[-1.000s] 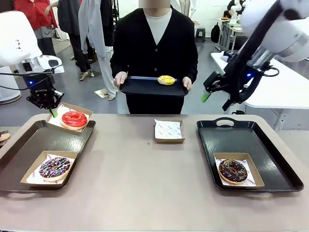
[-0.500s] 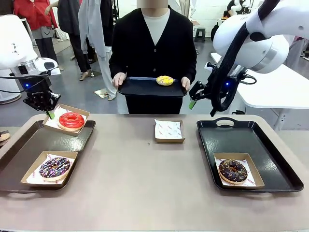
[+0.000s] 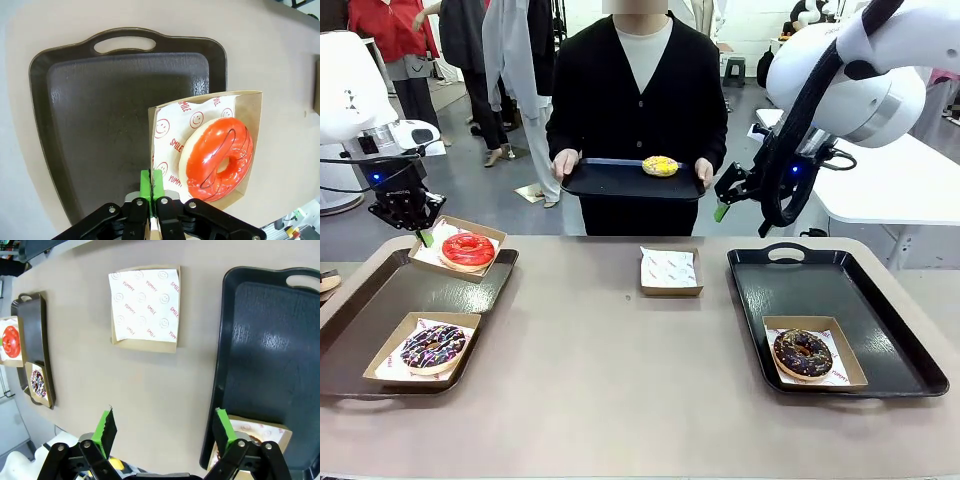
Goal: Individually package the donuts and arrange them on the tray.
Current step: Place the picked Paper togo box on the Handle tray while simultaneously picking up another Paper togo box from the table with the other hand.
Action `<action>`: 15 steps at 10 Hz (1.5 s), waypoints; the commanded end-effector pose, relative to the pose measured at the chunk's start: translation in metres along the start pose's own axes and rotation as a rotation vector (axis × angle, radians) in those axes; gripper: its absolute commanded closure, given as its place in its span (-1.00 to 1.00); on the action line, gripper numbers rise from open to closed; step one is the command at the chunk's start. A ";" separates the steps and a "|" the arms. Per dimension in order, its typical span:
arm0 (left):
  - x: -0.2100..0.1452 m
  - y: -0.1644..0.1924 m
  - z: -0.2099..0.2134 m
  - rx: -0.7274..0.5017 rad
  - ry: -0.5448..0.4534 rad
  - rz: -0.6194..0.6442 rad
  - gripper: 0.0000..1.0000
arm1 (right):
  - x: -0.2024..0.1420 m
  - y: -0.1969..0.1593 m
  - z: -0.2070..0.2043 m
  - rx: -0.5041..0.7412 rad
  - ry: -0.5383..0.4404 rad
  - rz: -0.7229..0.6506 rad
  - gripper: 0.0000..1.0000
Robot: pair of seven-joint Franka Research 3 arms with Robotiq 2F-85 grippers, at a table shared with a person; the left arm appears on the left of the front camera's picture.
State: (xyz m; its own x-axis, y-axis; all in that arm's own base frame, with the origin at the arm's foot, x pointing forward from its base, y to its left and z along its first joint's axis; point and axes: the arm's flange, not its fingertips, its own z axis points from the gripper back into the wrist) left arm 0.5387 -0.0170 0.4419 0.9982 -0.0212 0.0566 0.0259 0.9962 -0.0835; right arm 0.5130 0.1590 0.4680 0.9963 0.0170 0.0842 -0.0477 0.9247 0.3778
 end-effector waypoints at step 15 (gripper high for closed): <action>-0.001 0.027 -0.026 0.042 0.040 -0.025 0.97 | 0.075 0.057 -0.102 -0.292 -0.014 -0.066 -1.00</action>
State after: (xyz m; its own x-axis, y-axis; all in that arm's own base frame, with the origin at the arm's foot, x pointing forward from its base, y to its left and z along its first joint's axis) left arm 0.5415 0.0053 0.4147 0.9998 -0.0198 0.0059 0.0200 0.9989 -0.0419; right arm 0.5794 0.2460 0.4057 0.9983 -0.0171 0.0566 0.0105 0.9934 0.1138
